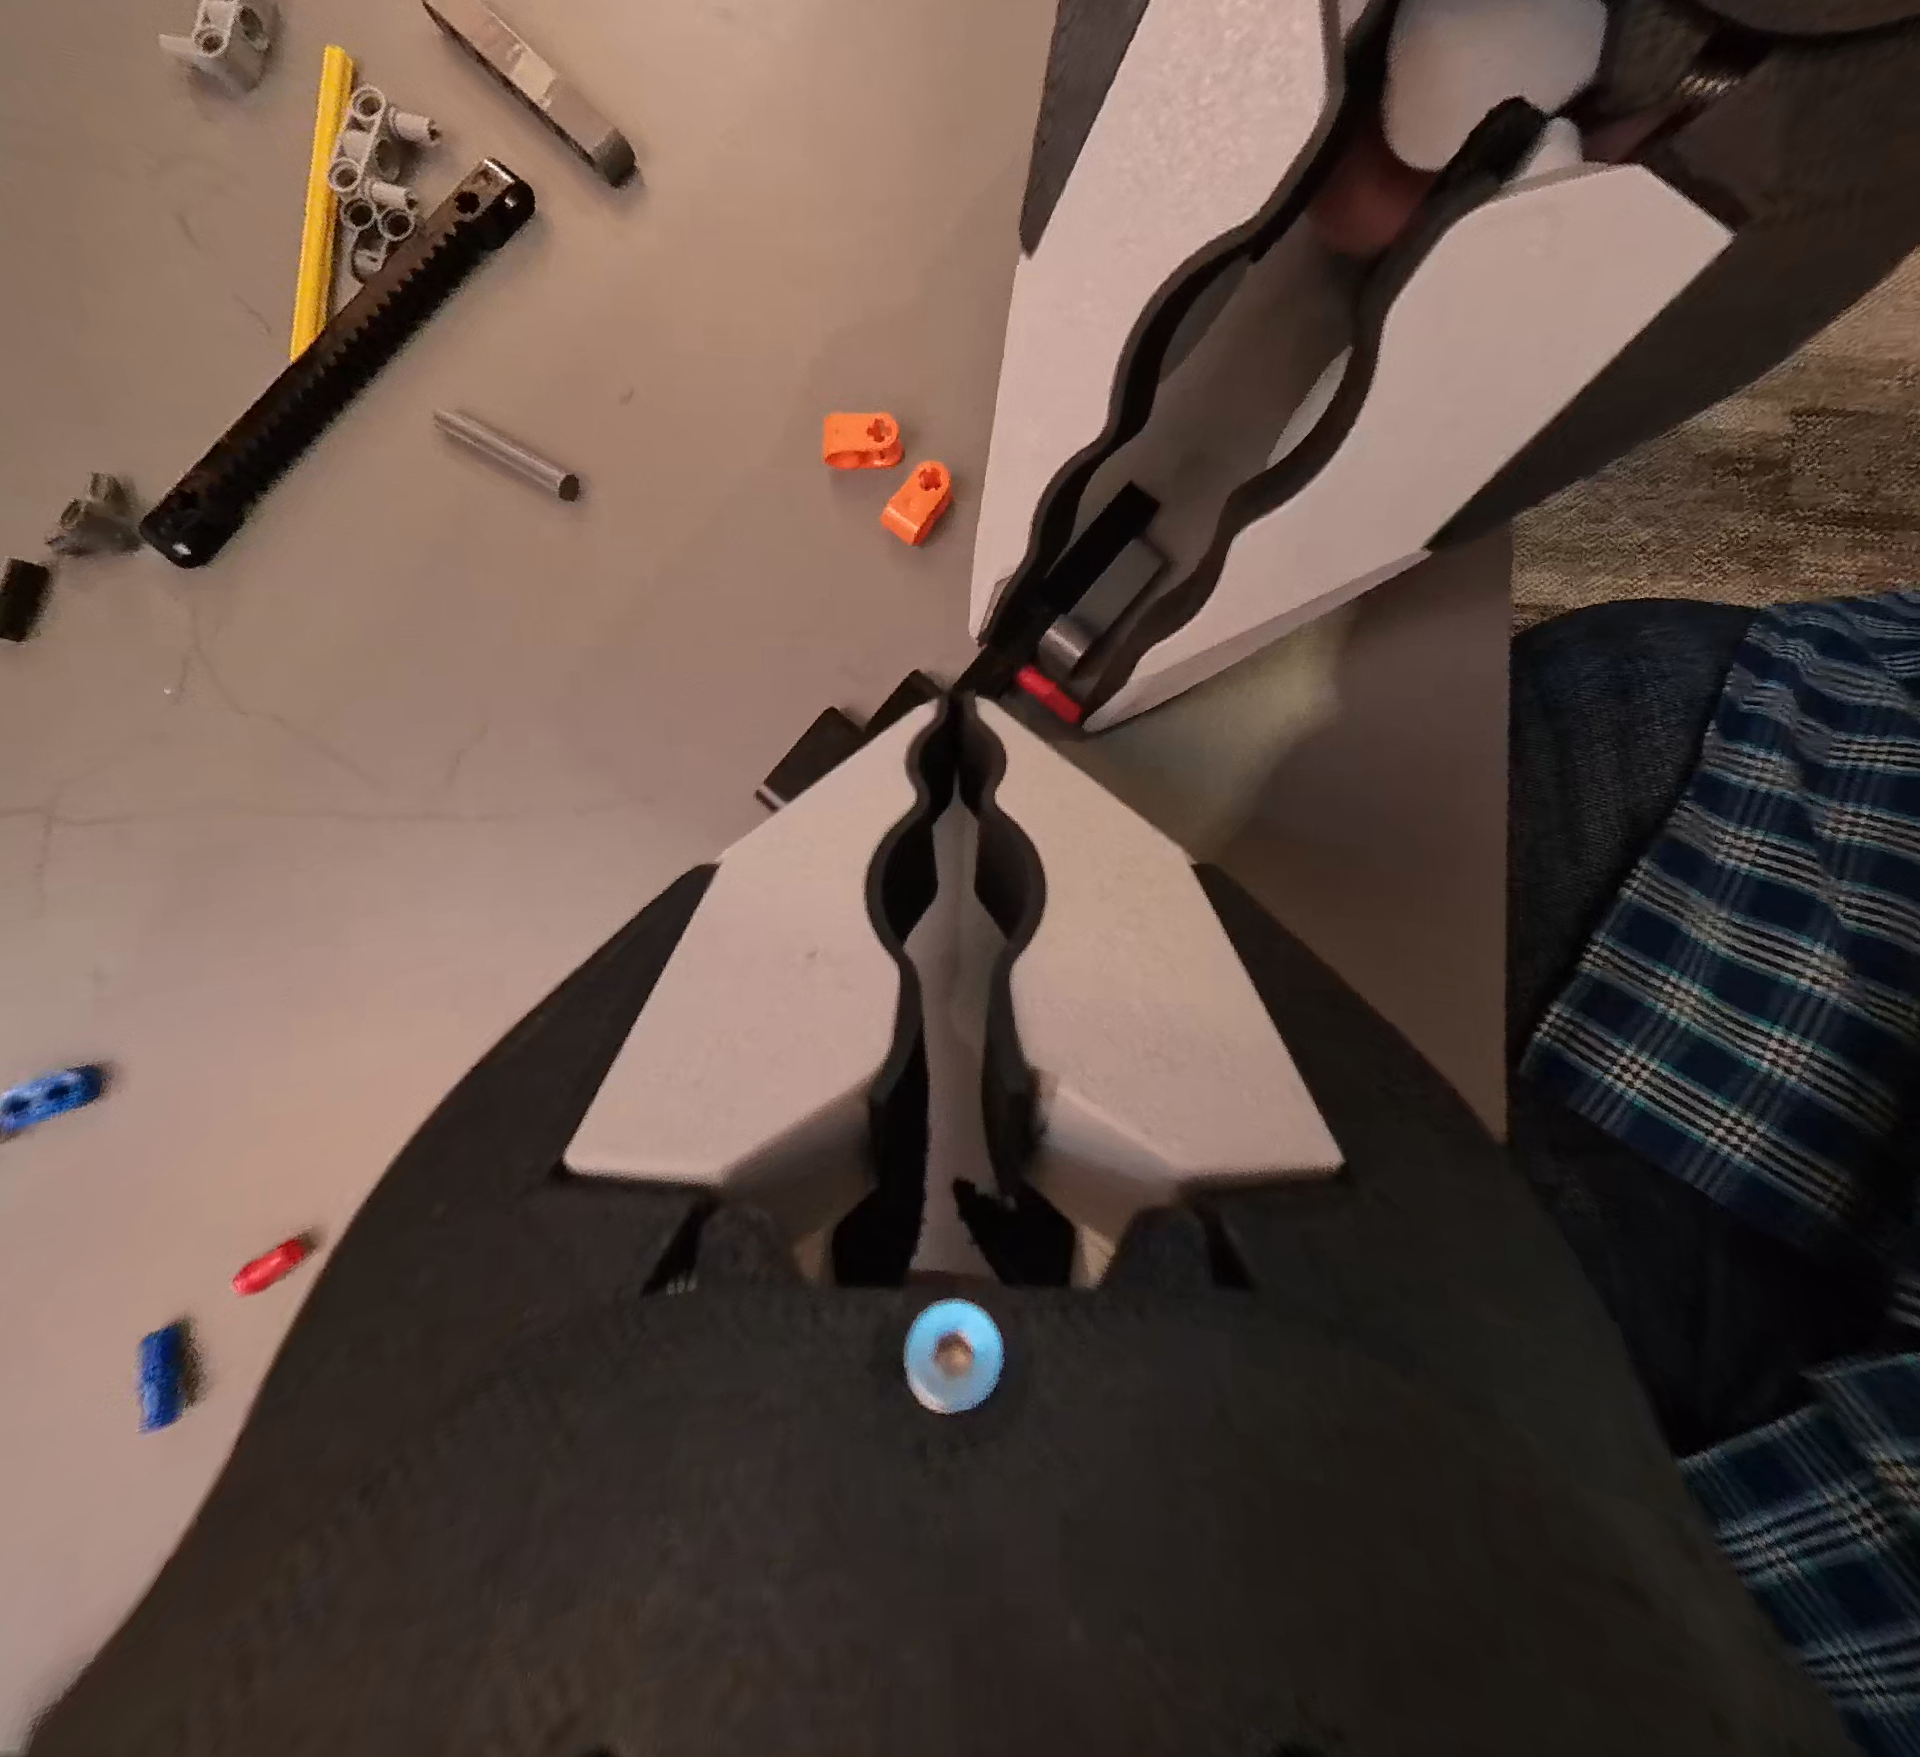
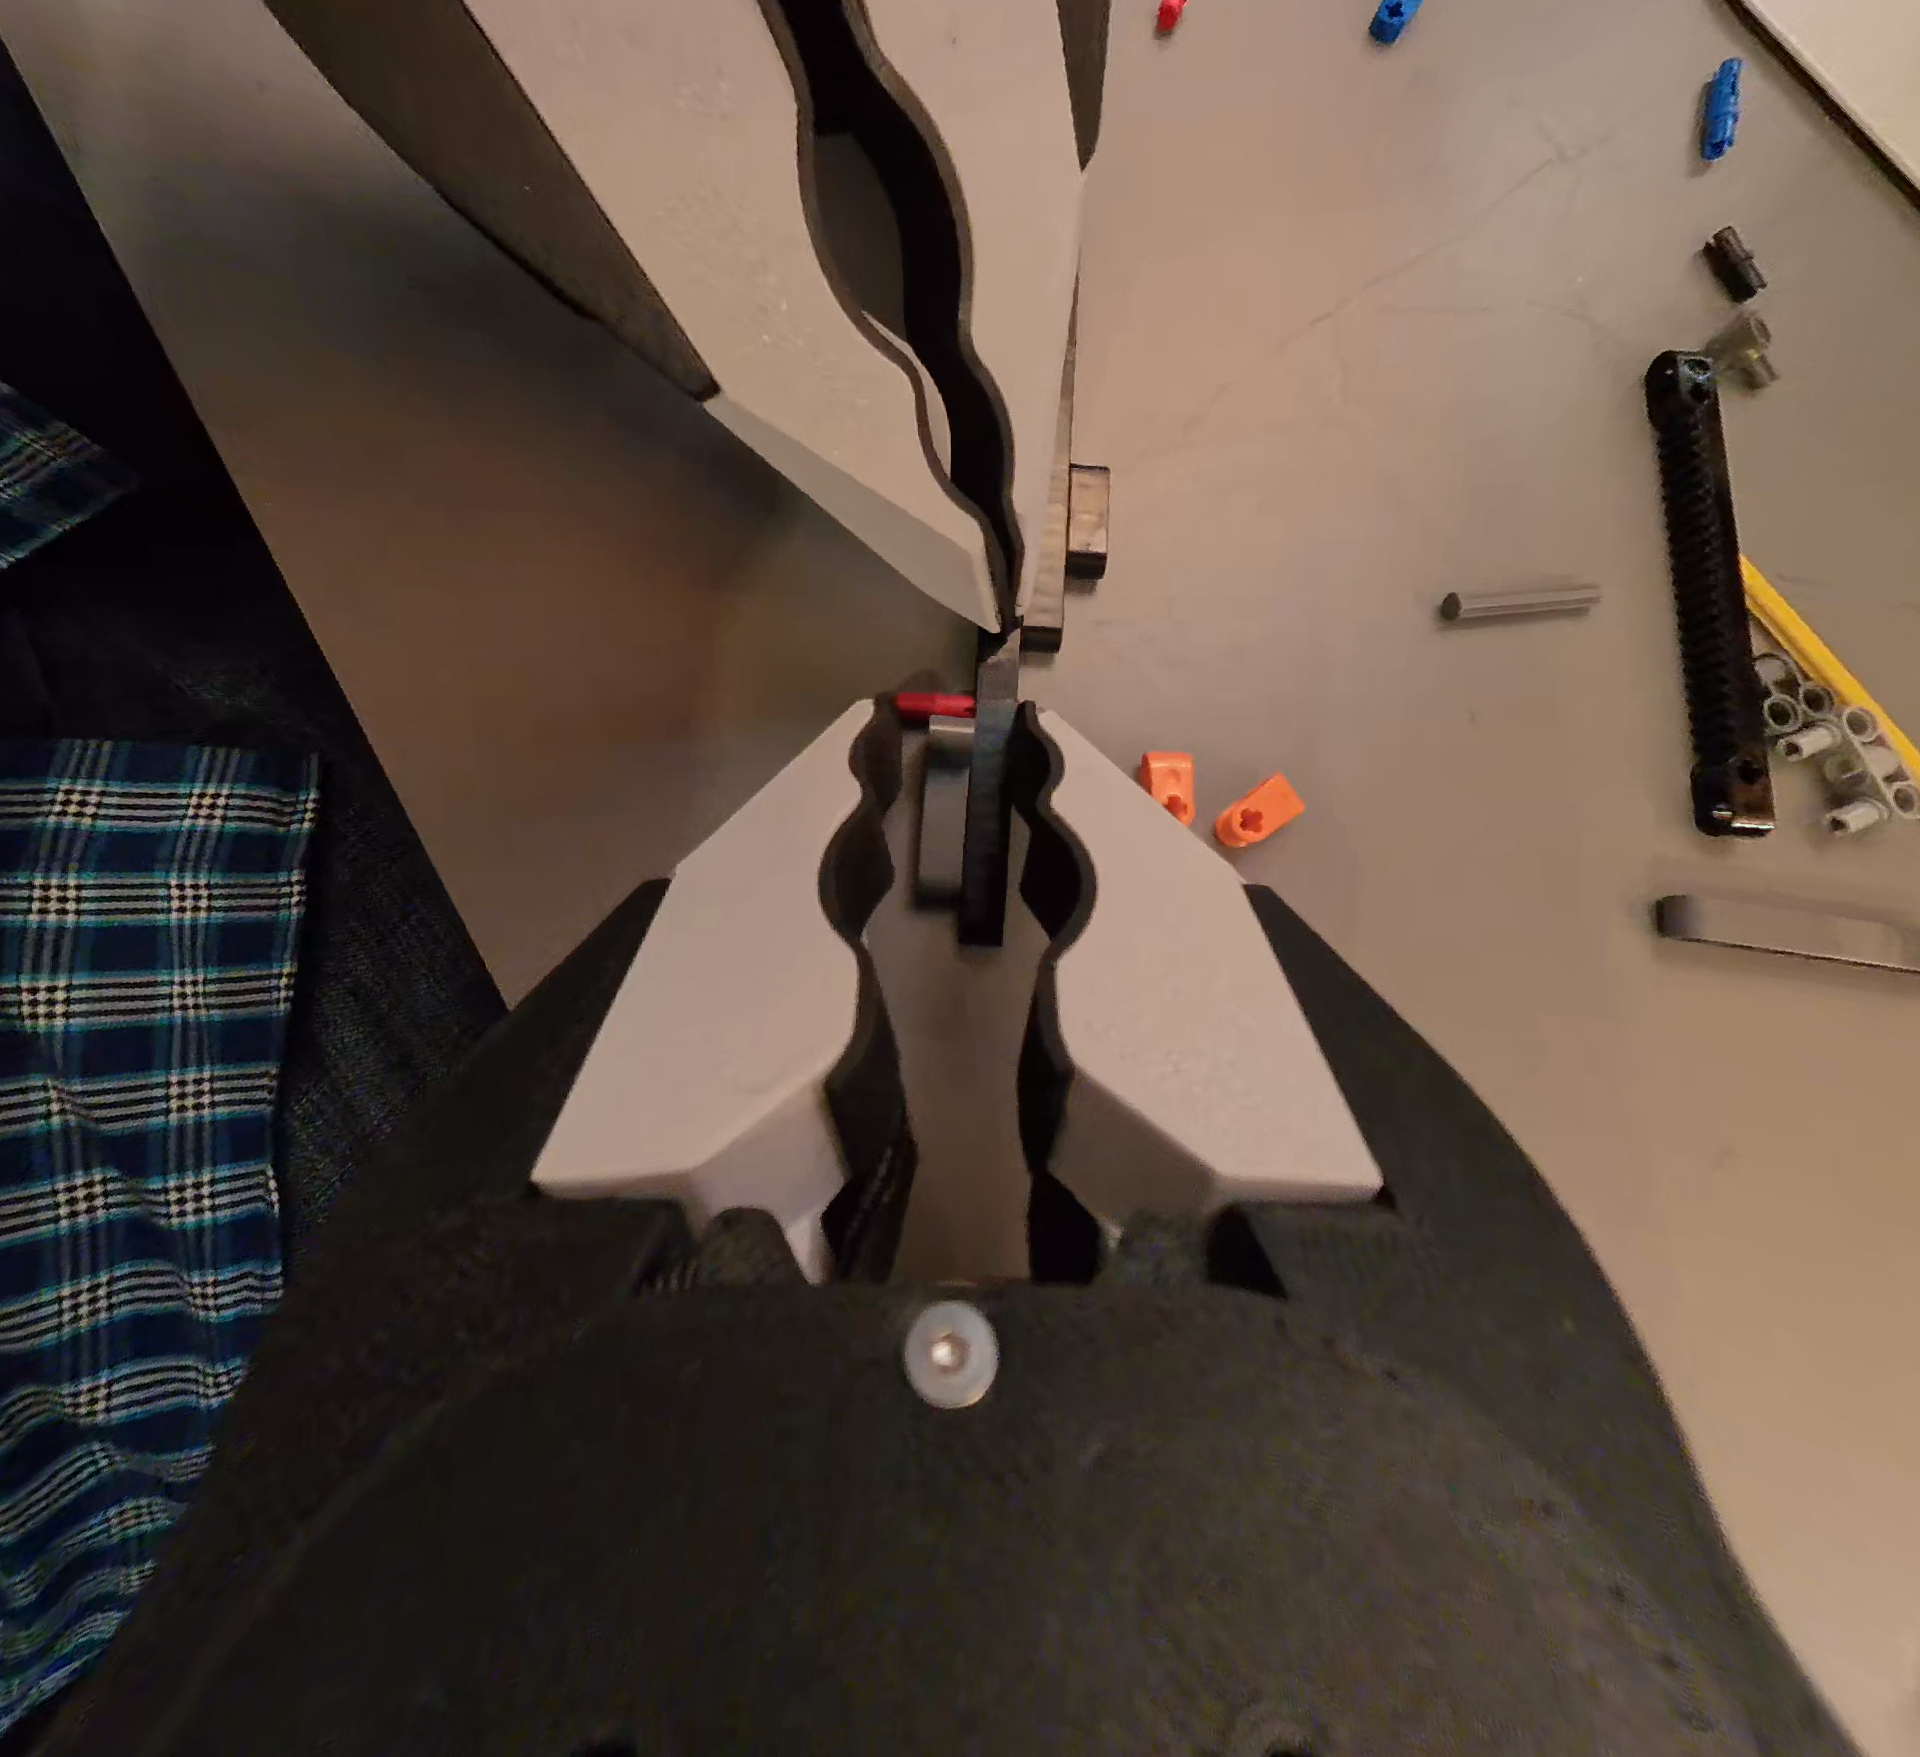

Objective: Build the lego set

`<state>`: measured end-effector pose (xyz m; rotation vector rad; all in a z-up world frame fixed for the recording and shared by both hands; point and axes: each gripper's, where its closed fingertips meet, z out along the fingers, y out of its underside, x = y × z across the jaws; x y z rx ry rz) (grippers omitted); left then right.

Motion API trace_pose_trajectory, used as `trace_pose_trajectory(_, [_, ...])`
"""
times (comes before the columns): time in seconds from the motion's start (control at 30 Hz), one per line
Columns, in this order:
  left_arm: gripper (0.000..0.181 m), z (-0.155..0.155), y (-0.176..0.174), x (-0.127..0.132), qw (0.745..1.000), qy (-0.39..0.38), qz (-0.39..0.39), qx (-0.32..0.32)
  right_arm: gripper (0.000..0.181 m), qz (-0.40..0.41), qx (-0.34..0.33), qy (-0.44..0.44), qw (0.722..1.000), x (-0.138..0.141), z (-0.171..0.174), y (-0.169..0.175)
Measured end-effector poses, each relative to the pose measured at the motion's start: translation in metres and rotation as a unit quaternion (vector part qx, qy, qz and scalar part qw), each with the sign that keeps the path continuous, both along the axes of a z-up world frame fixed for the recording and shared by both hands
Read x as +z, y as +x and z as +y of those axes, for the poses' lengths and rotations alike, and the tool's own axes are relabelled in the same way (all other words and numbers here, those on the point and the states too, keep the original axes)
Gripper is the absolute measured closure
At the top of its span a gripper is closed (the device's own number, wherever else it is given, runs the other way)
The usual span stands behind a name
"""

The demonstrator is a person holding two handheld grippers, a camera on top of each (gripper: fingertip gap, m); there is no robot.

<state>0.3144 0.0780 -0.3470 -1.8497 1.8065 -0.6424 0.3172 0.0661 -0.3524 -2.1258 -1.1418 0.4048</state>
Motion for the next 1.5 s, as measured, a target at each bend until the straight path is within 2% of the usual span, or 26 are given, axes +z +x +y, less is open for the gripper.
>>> trace_pose_trajectory(0.03, [0.181,-0.003,0.002,0.0,1.0,-0.013,-0.006,0.0,0.162,0.002,0.001,-0.002,1.0,0.0,0.0,0.0])
trace_pose_trajectory(0.13, [0.181,-0.006,0.003,0.001,1.0,-0.012,-0.001,-0.009,0.162,0.002,0.022,0.003,1.0,0.0,-0.001,0.0])
trace_pose_trajectory(0.23, [0.181,0.003,0.001,0.003,1.0,0.008,-0.008,-0.012,0.161,0.014,0.063,0.001,0.998,0.0,-0.004,0.0])
trace_pose_trajectory(0.4, [0.181,-0.006,0.008,0.001,0.999,0.007,-0.008,-0.033,0.16,0.018,0.107,-0.001,0.994,0.0,-0.005,0.0])
trace_pose_trajectory(0.53, [0.181,-0.006,0.008,0.0,0.999,-0.011,-0.022,-0.022,0.16,0.019,0.094,-0.001,0.995,0.001,-0.005,0.0])
trace_pose_trajectory(0.87, [0.181,-0.006,0.007,0.0,0.999,-0.016,-0.027,-0.006,0.159,0.016,0.001,0.002,1.0,0.001,-0.004,0.002])
trace_pose_trajectory(1.2, [0.181,-0.008,0.009,-0.001,0.998,-0.037,-0.048,0.009,0.167,0.011,0.008,0.012,1.0,0.0,-0.004,0.005])
trace_pose_trajectory(1.5, [0.181,-0.005,0.01,-0.001,0.999,-0.024,-0.038,0.006,0.168,0.007,0.006,0.013,1.0,0.0,-0.002,0.006])
